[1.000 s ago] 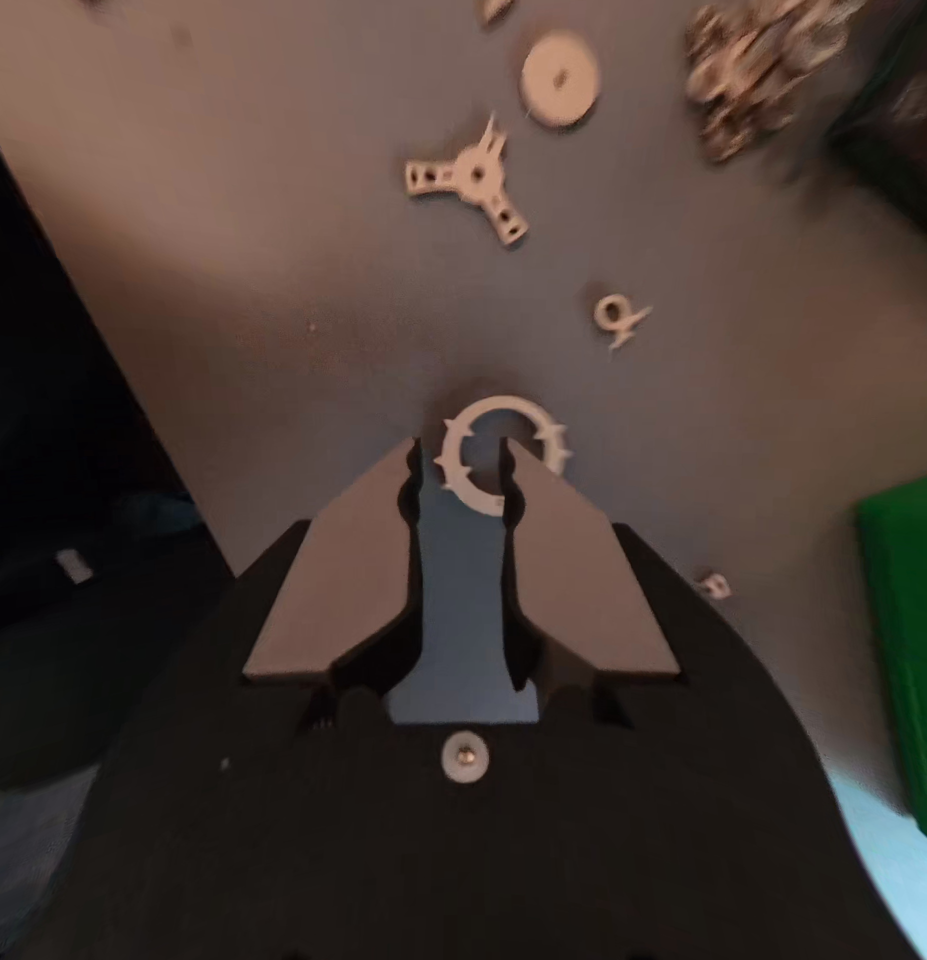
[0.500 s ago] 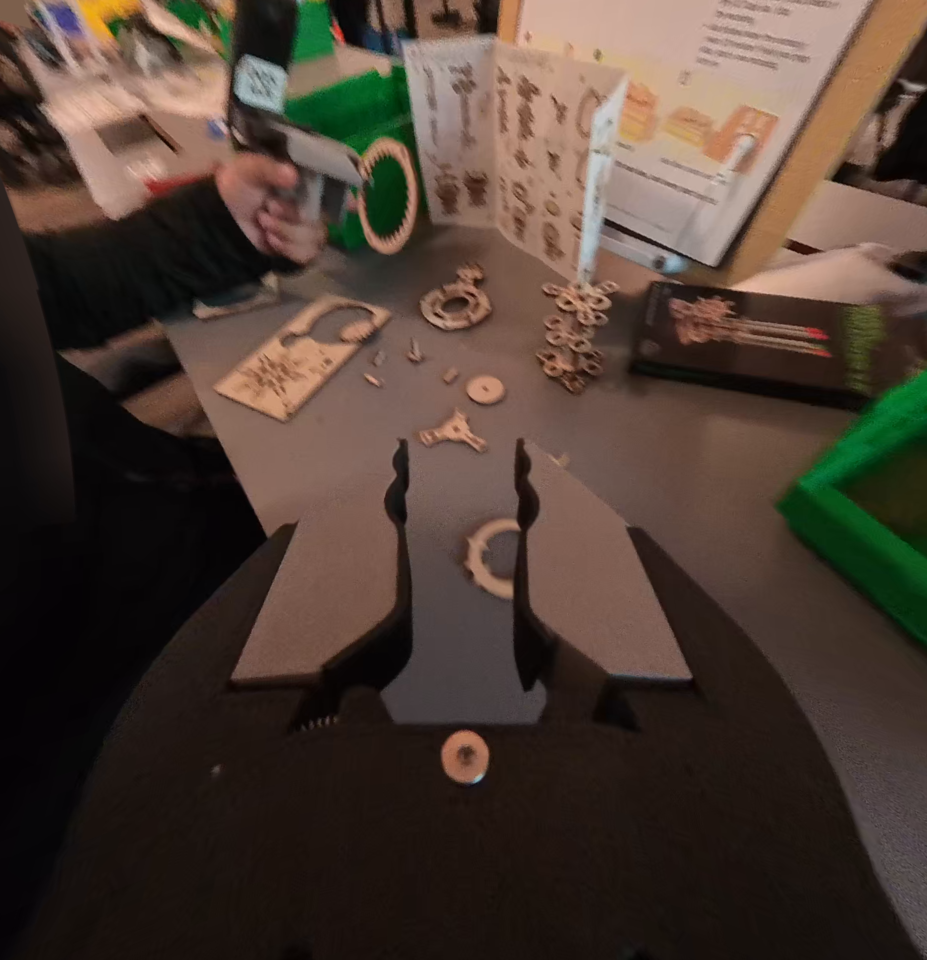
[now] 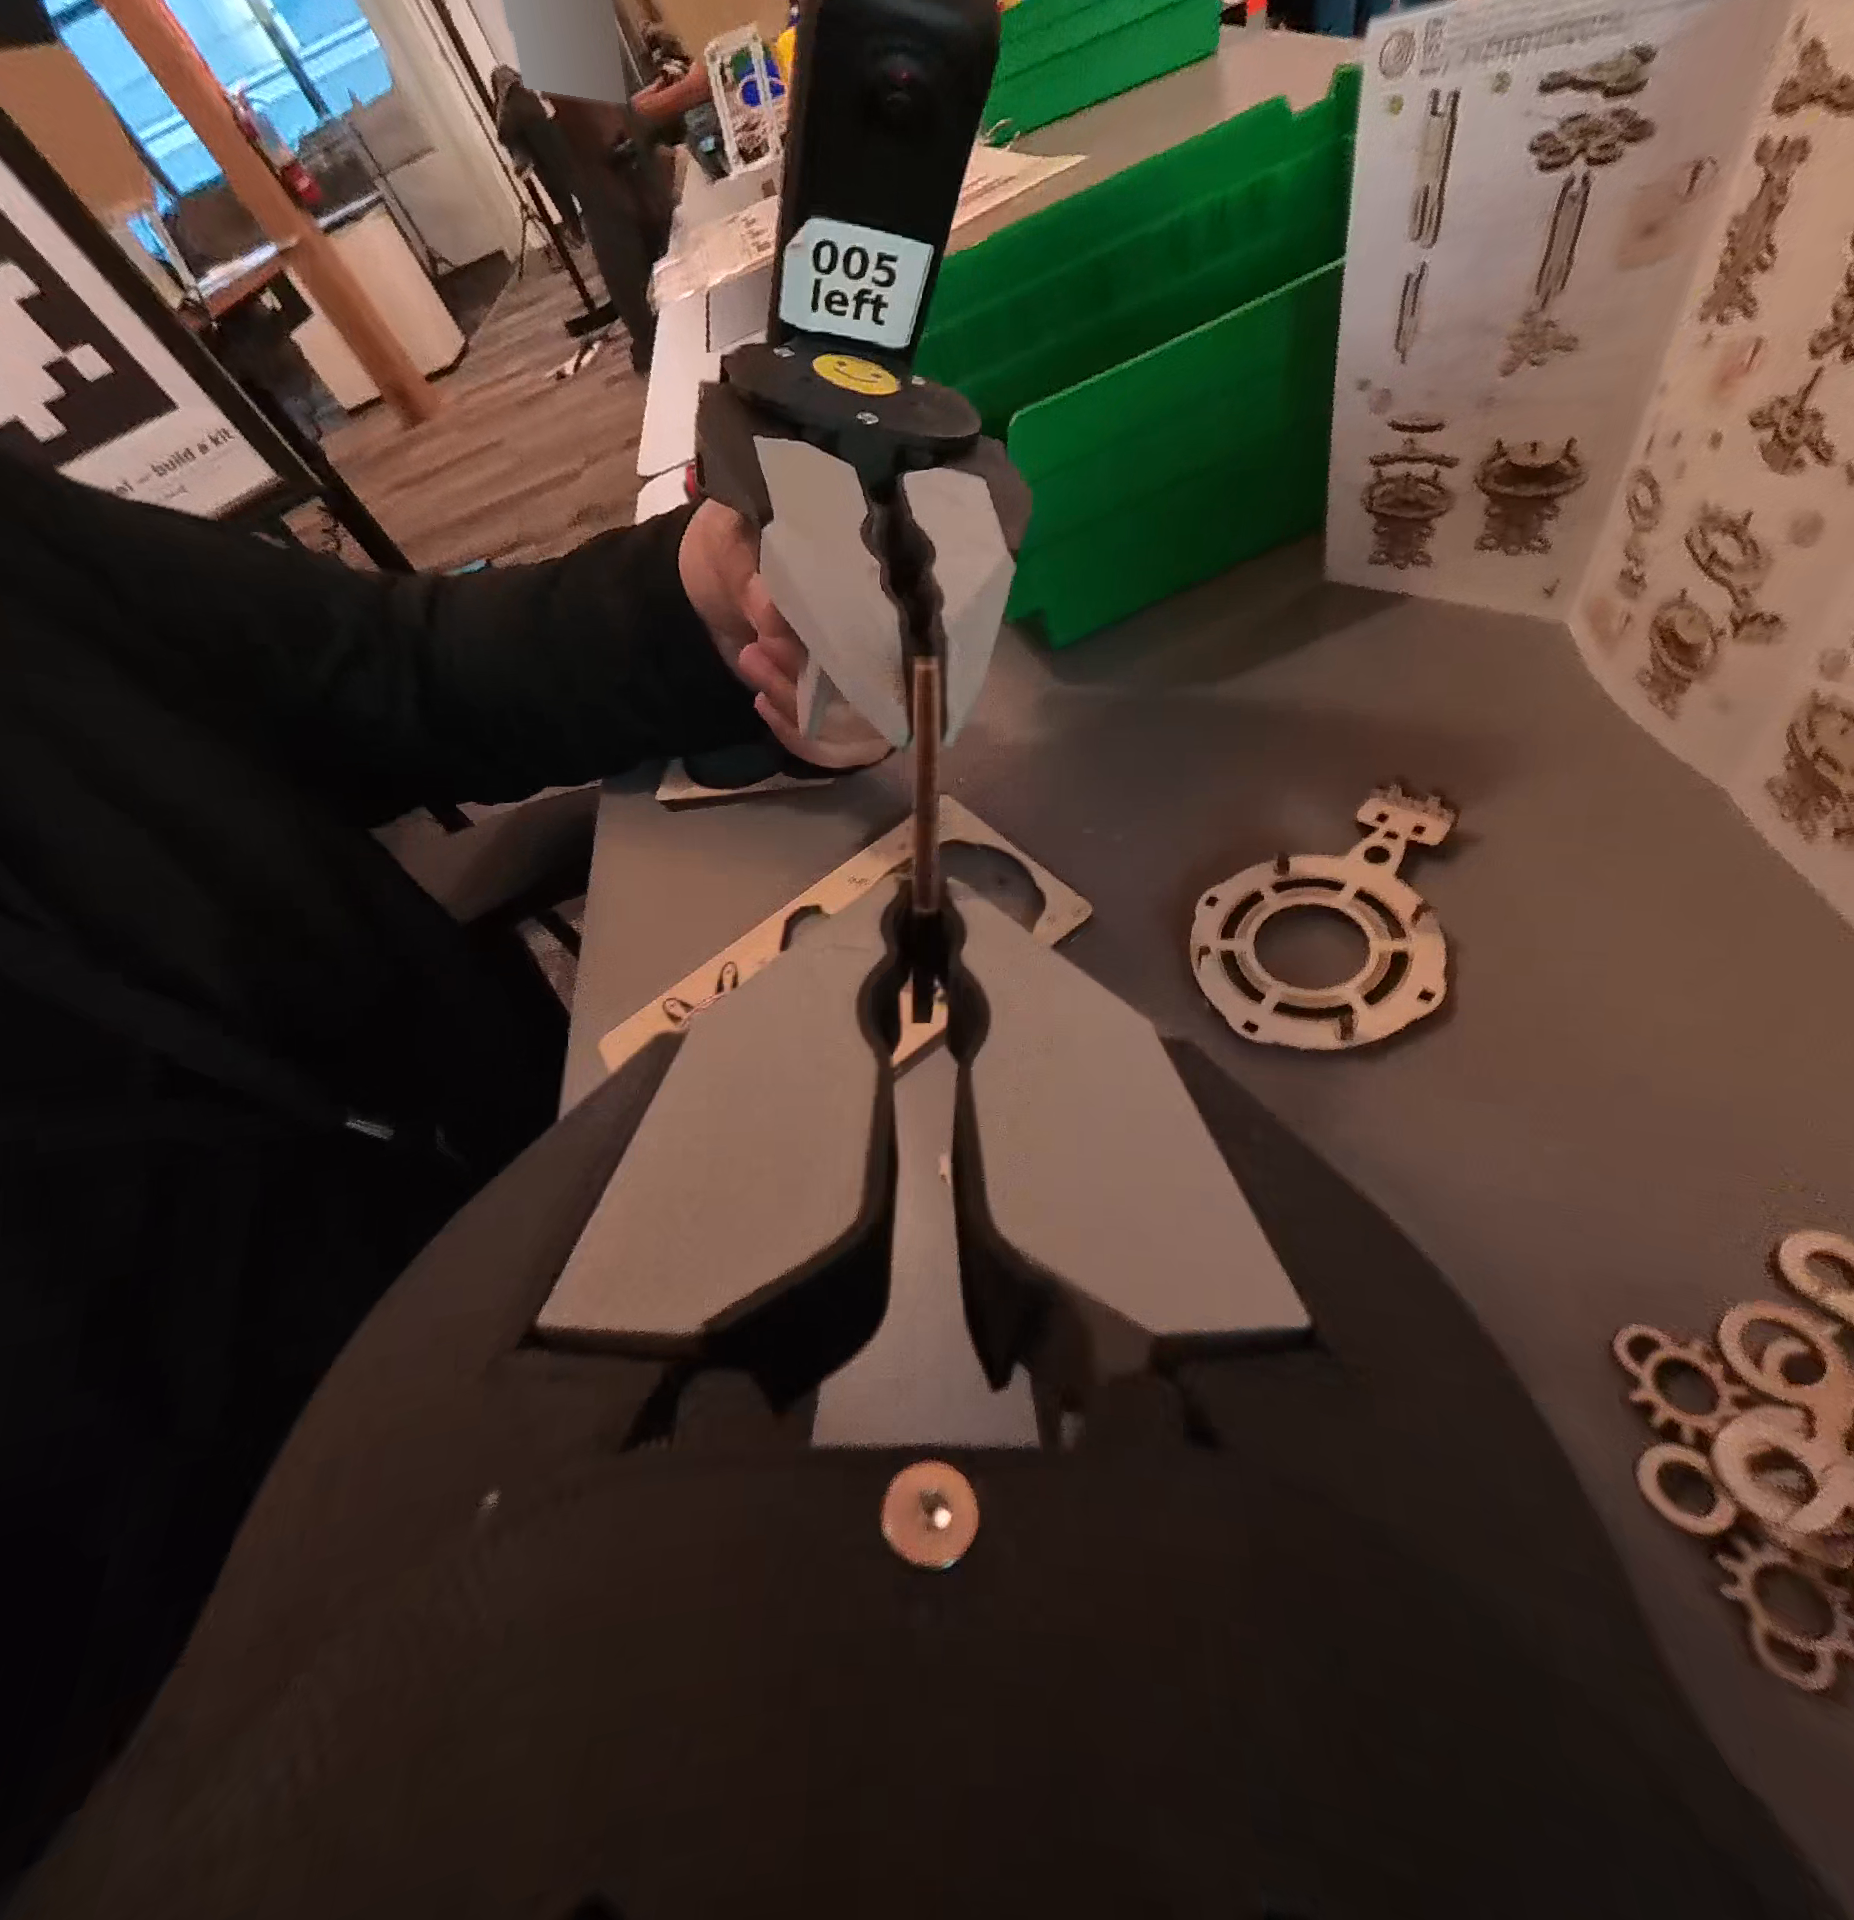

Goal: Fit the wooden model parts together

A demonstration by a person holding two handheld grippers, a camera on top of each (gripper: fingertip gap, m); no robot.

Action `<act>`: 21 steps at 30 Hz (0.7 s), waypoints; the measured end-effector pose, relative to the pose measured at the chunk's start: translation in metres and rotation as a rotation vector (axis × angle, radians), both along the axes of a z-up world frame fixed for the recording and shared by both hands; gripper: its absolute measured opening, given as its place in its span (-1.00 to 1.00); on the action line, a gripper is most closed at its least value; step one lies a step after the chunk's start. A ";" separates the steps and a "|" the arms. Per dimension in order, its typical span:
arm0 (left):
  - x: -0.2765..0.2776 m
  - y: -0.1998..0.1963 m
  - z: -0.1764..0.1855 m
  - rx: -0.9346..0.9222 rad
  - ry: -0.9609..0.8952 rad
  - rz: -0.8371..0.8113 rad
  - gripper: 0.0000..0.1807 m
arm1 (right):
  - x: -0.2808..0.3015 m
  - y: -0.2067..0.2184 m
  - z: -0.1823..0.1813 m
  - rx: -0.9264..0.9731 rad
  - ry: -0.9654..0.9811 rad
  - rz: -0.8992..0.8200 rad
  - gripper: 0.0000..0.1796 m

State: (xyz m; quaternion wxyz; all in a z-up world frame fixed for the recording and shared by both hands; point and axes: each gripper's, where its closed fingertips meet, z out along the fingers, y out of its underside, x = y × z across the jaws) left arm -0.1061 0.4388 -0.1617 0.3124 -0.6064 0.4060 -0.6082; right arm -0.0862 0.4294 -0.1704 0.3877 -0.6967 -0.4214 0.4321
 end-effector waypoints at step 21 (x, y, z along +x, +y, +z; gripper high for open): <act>-0.022 0.020 -0.061 0.228 0.456 0.064 -0.79 | 0.053 0.047 0.024 -0.005 0.295 -0.212 -1.00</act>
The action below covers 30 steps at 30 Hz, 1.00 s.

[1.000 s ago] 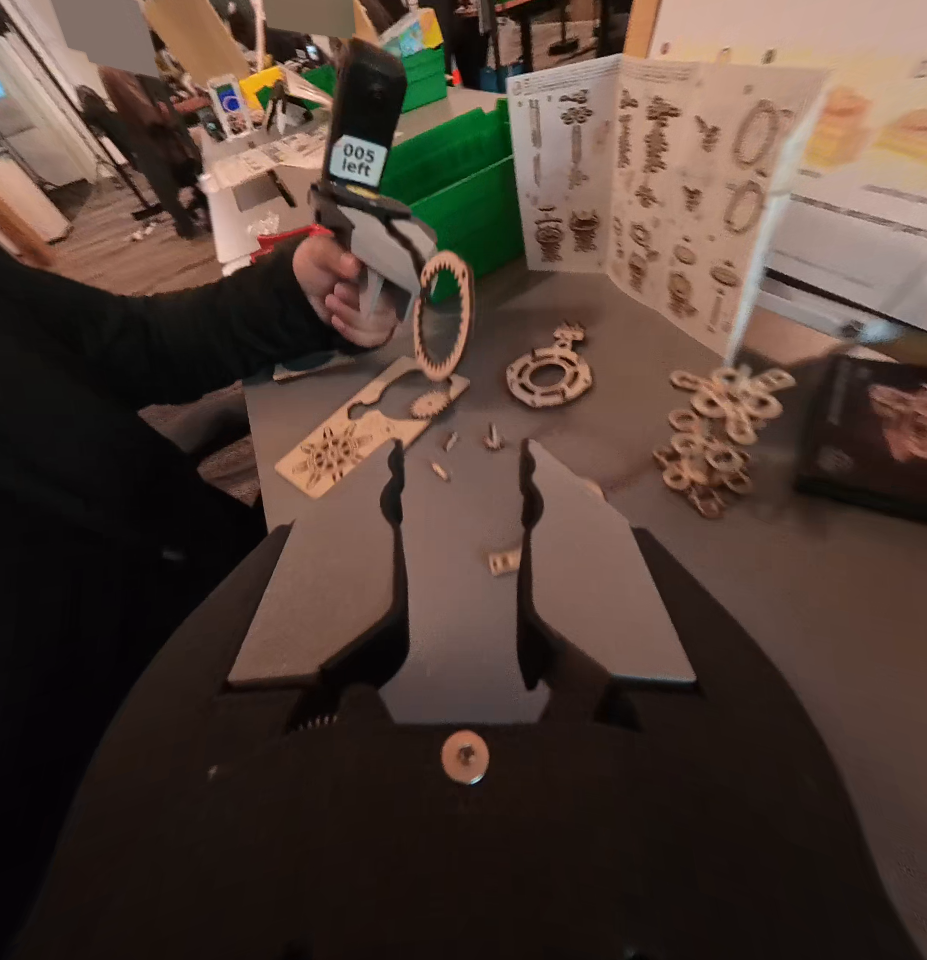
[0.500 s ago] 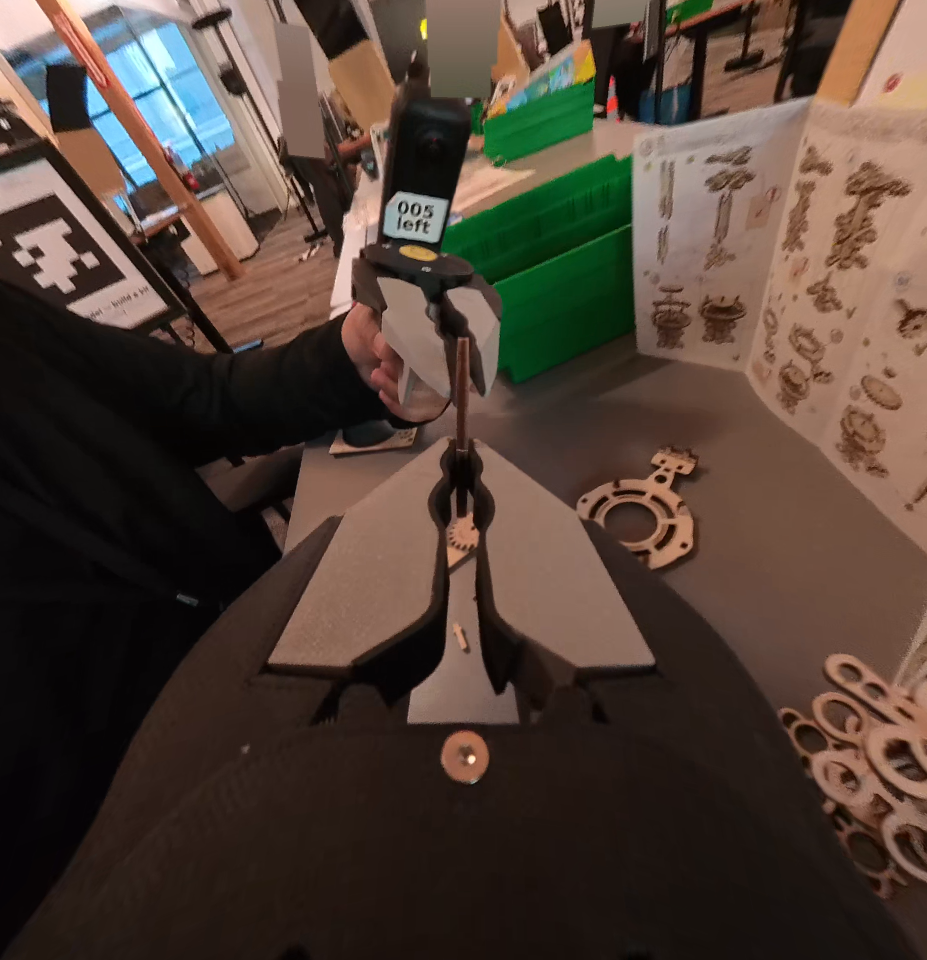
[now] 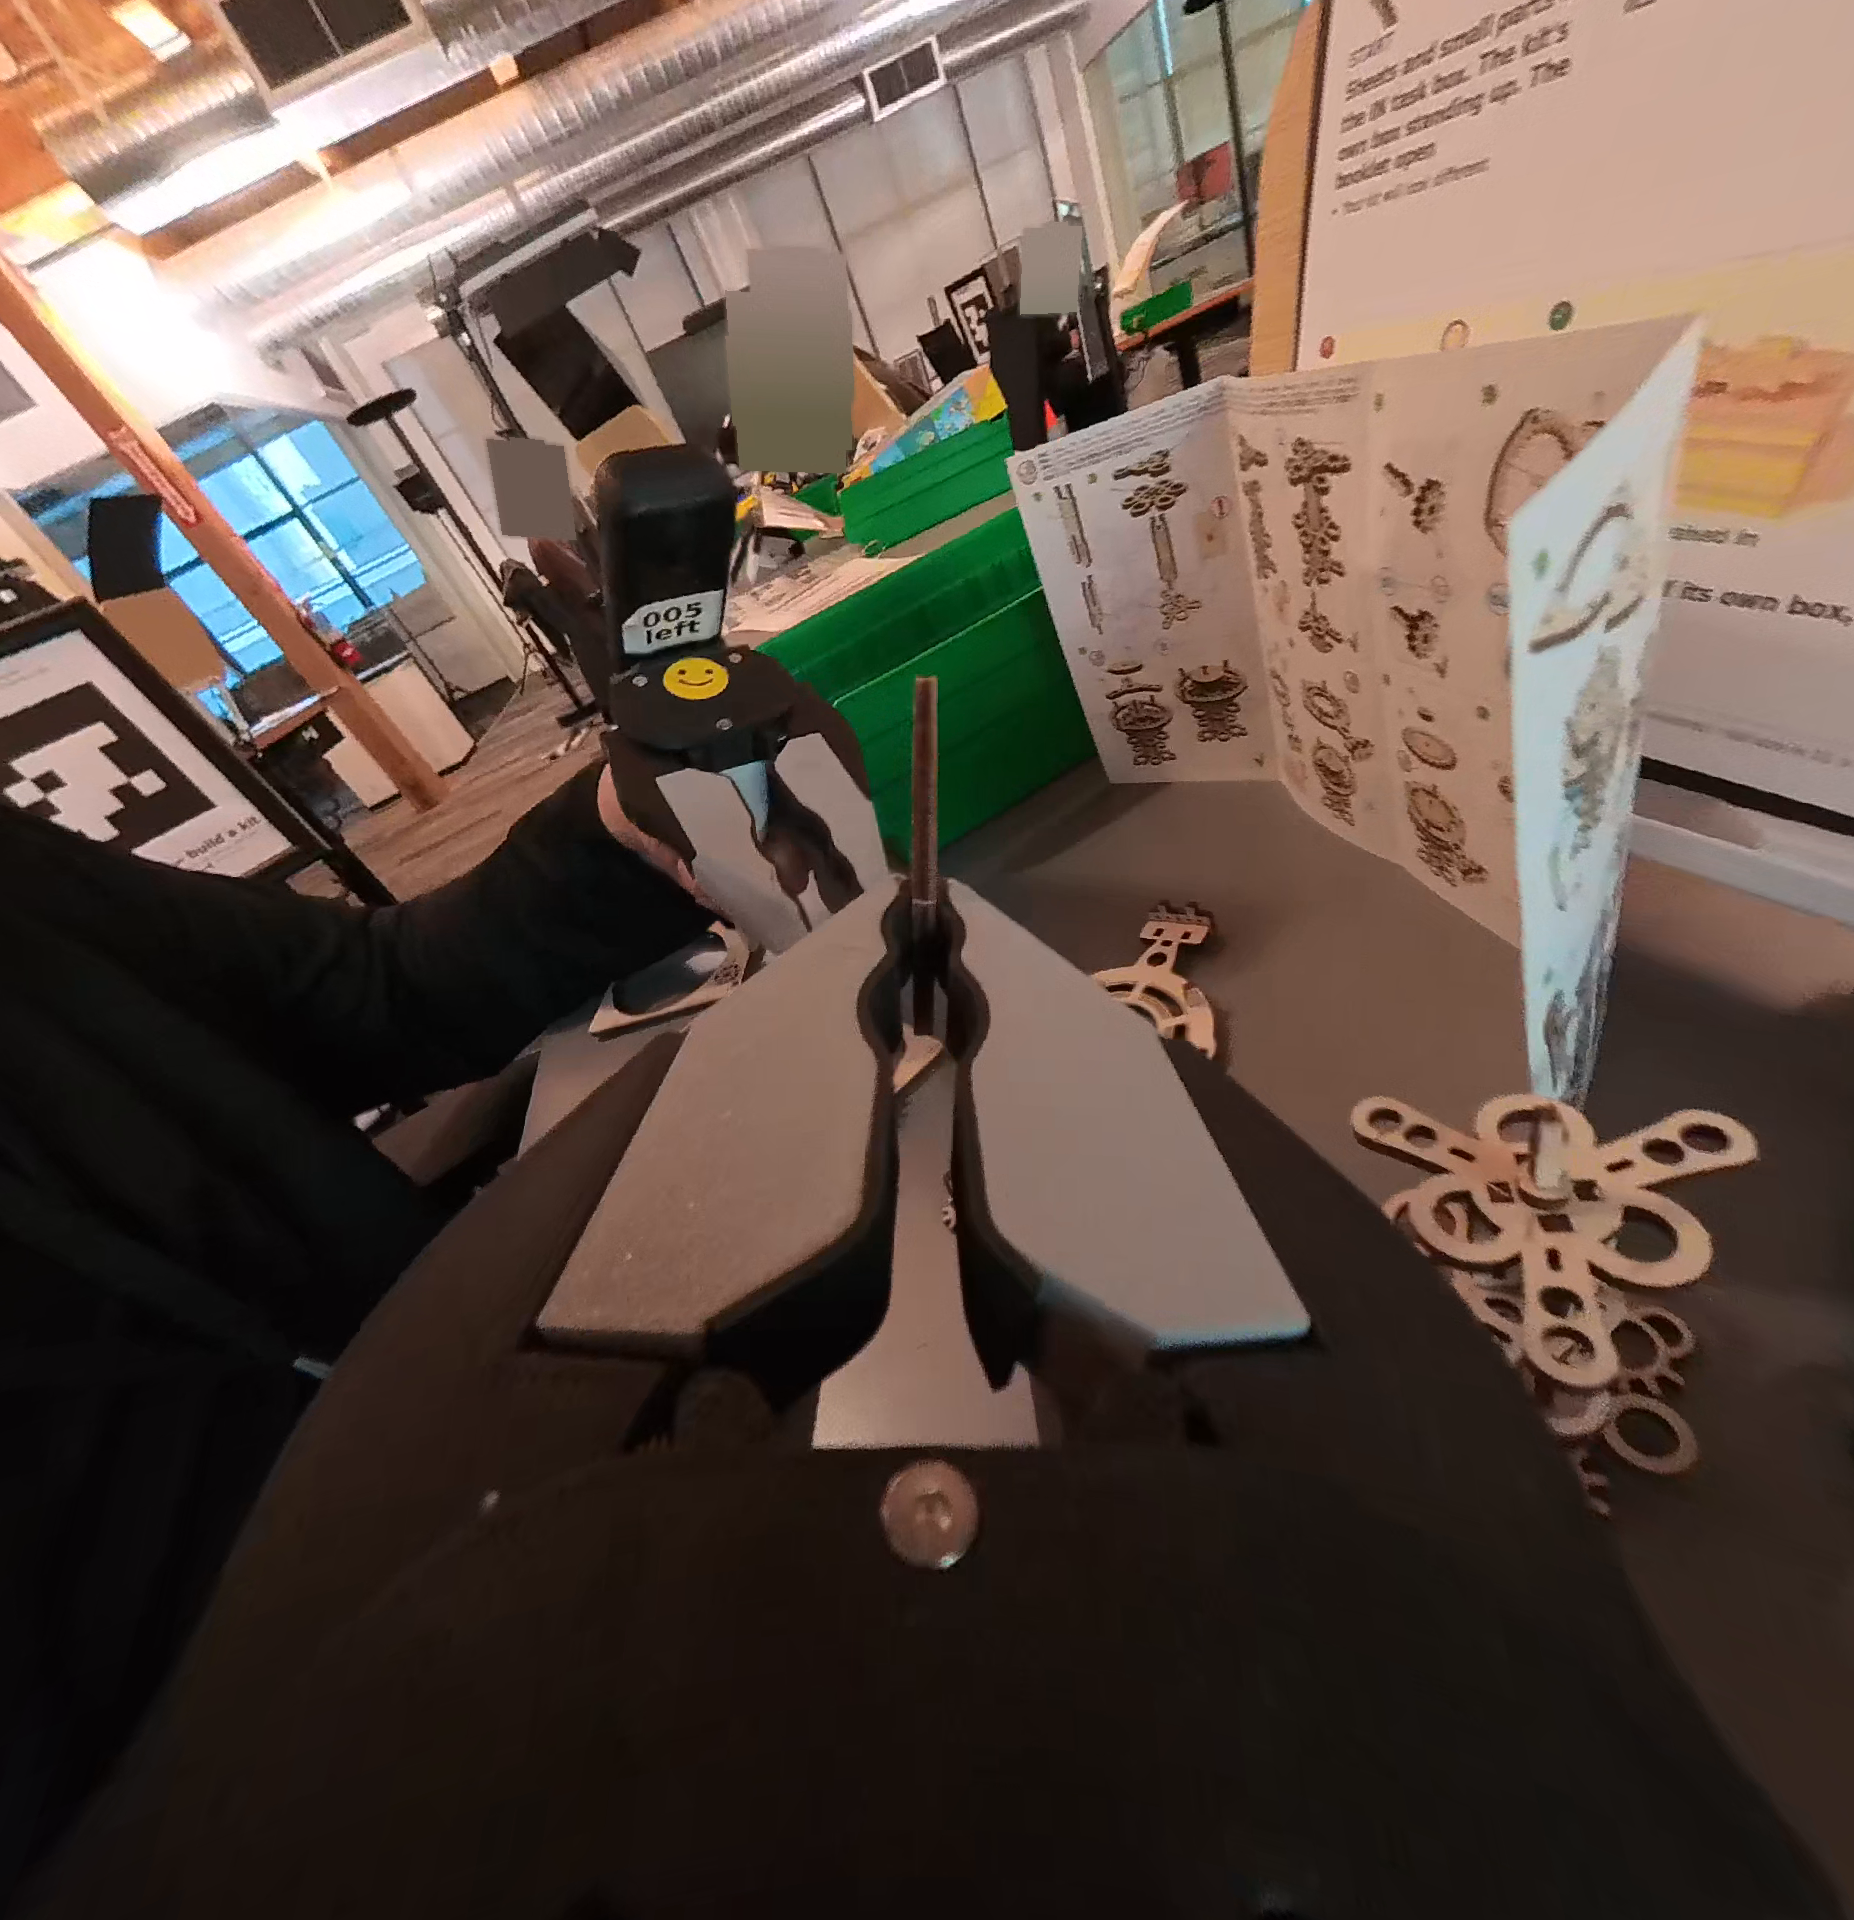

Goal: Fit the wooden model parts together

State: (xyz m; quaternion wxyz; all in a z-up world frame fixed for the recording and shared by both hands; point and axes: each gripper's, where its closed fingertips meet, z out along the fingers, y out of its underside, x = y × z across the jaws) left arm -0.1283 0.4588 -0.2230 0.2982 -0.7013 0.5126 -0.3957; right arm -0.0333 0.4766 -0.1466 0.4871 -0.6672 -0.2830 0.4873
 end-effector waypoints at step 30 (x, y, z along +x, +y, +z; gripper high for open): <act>-0.014 0.048 0.017 0.103 -0.076 0.253 -0.79 | -0.007 -0.001 -0.008 -0.035 0.005 0.020 -1.00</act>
